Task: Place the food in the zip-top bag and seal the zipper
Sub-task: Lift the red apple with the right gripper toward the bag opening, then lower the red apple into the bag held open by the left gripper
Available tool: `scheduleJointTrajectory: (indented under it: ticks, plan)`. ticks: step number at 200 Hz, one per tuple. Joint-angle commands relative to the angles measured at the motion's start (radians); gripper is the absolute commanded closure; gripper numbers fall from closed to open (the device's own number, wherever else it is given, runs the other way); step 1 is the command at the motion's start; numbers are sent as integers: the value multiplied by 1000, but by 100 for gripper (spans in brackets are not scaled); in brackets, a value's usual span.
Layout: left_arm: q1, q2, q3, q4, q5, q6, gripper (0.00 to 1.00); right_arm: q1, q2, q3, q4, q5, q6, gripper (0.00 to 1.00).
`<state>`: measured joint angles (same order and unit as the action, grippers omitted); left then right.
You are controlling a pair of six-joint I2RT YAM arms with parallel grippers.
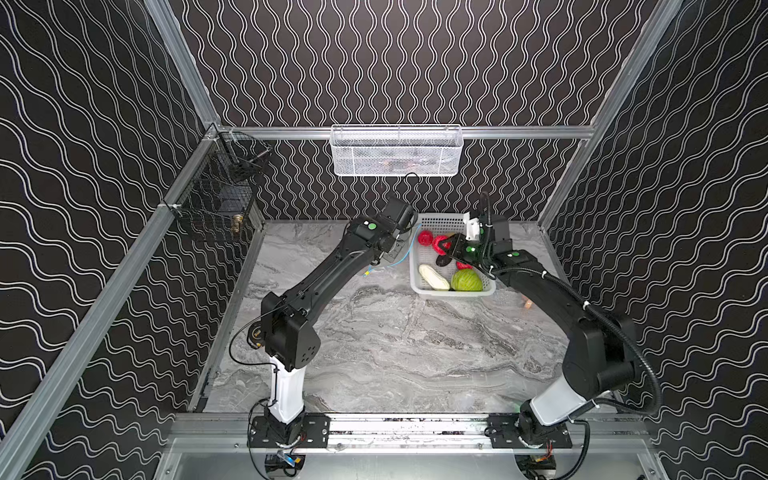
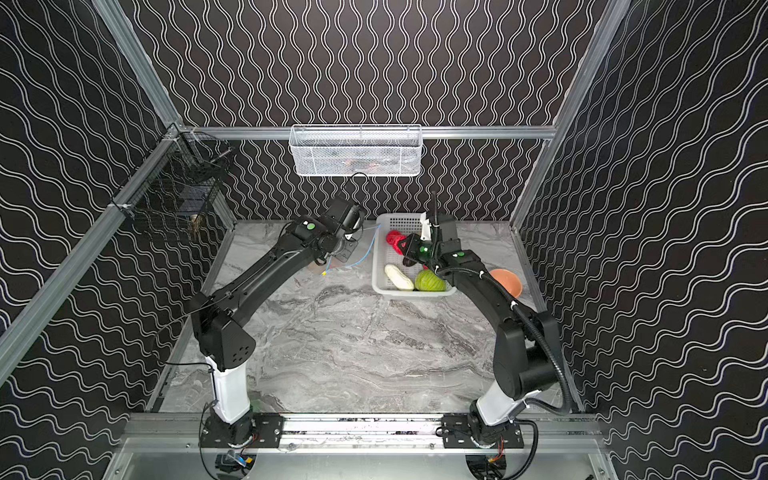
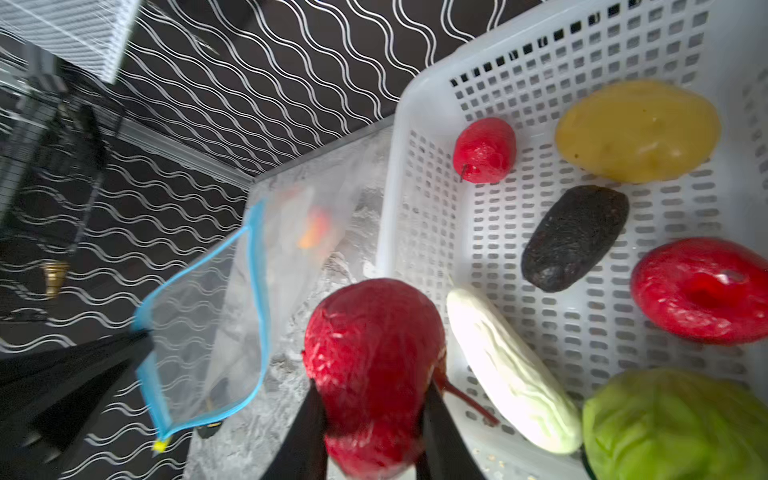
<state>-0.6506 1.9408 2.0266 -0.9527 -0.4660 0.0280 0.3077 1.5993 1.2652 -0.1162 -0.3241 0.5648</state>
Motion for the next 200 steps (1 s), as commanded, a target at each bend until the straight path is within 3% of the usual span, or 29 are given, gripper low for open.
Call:
scheduleJointTrajectory:
  ticks: [1,131,200]
  plan:
    - [-3,-2,9,-16,29,-13,100,1,-46,-39,112,-24,38,100]
    - [-10,-20,-7,-9,39,-10,100,20,-186,-202,392,-179,115,100]
    - [-14,-9,15,-22,50,-12,100,66,-169,-182,404,-204,124,100]
